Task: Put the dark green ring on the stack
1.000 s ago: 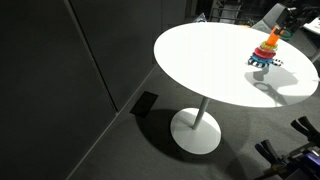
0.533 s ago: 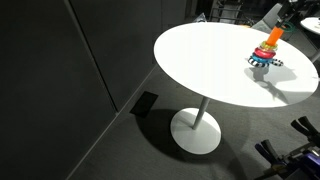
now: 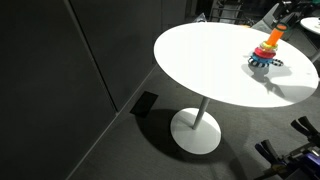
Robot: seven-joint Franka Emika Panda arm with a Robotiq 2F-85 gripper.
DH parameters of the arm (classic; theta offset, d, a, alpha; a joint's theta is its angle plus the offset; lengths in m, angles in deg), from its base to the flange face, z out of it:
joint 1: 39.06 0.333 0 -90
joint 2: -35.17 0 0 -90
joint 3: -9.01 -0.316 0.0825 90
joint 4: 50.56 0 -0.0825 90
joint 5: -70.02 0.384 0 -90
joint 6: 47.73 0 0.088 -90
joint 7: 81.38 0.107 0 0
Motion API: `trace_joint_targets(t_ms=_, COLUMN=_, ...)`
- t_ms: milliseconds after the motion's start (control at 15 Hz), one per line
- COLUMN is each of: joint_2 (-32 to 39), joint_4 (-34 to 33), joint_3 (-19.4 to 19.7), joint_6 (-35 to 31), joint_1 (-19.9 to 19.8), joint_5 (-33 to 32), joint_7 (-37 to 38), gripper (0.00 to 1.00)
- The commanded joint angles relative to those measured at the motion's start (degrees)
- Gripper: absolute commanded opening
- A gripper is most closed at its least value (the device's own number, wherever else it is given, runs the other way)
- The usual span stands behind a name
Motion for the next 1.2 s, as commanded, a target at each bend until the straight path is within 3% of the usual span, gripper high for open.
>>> trace_joint_targets(t_ms=0, joint_2=3.31, joint_4=-4.29, joint_3=-0.66, joint_6=2.74, joint_1=-0.89, joint_5=2.69, joint_7=-0.7, gripper=0.47)
trace_joint_targets(t_ms=200, joint_2=4.9, joint_4=-5.62, joint_3=-1.14, joint_6=4.95, joint_1=-1.27, joint_5=4.8, joint_7=-1.85, gripper=0.47)
trace_joint_targets(t_ms=267, joint_2=5.07, joint_4=-5.77, joint_3=-1.2, joint_6=5.63, joint_1=-1.35, joint_5=5.16, joint_7=-2.18, gripper=0.93)
trace_joint_targets(t_ms=467, joint_2=5.24, joint_4=-6.29, joint_3=-1.41, joint_6=7.89, joint_1=-1.65, joint_5=6.05, joint_7=-3.19, gripper=1.0)
trace_joint_targets(t_ms=1133, joint_2=3.62, joint_4=-6.32, joint_3=-2.89, joint_6=17.94, joint_1=-3.35, joint_5=9.23, joint_7=-12.46, gripper=1.0)
